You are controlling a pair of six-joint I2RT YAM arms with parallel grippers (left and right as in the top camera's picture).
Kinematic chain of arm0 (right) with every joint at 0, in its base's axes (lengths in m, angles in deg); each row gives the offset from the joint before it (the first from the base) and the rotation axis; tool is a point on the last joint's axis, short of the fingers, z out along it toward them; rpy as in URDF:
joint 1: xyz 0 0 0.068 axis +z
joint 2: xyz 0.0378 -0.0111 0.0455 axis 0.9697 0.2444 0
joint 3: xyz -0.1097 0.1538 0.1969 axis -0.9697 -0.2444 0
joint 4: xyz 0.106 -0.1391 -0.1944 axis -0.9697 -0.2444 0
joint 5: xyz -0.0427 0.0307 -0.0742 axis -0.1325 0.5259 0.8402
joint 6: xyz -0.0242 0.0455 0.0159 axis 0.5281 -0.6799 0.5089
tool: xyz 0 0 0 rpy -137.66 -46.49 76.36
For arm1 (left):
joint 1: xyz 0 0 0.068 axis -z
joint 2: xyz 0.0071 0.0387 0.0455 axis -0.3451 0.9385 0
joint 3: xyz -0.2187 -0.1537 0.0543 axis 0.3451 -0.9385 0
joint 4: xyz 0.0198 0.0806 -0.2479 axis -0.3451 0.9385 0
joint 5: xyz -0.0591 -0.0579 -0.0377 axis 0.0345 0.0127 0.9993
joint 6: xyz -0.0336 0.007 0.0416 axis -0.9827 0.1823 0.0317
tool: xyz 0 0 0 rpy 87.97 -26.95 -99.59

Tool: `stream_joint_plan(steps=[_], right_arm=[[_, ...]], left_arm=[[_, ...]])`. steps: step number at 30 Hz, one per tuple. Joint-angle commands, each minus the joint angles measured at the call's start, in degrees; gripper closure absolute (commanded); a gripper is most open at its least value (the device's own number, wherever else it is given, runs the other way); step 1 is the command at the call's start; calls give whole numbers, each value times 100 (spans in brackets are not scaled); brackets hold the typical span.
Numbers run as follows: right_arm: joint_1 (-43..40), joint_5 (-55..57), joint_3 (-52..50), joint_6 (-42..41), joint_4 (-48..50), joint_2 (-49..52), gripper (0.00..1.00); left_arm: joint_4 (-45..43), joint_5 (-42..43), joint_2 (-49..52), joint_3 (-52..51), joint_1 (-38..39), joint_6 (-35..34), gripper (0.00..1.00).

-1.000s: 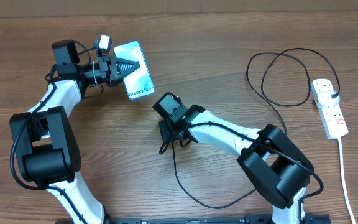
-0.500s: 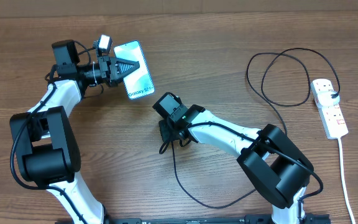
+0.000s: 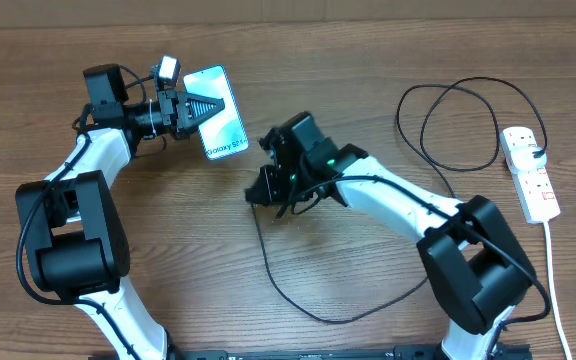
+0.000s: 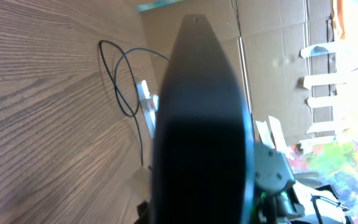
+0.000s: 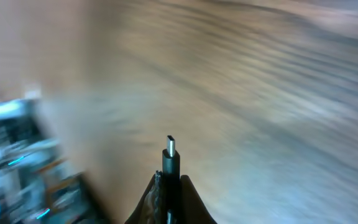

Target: Plug charger to phone and switch on socket

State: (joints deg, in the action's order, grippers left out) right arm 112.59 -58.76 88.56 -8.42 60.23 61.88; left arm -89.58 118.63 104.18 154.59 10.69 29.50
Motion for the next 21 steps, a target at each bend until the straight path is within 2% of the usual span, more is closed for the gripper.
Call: stream_joint_plan(steps=[1, 6, 12, 21], right_arm=[[-153, -1707, -13, 24, 260, -162, 96], [-330, -2212, -13, -221, 693, -162, 96], [-503, -2334, -13, -658, 1209, -162, 96], [-597, -2347, -13, -675, 1670, -162, 96]], left_arm=[[0, 254, -98, -28, -26, -280, 96], [0, 190, -98, -28, -17, -866, 96], [-2, 258, -98, -28, 57, -905, 96], [-118, 260, -98, -28, 42, -892, 96]])
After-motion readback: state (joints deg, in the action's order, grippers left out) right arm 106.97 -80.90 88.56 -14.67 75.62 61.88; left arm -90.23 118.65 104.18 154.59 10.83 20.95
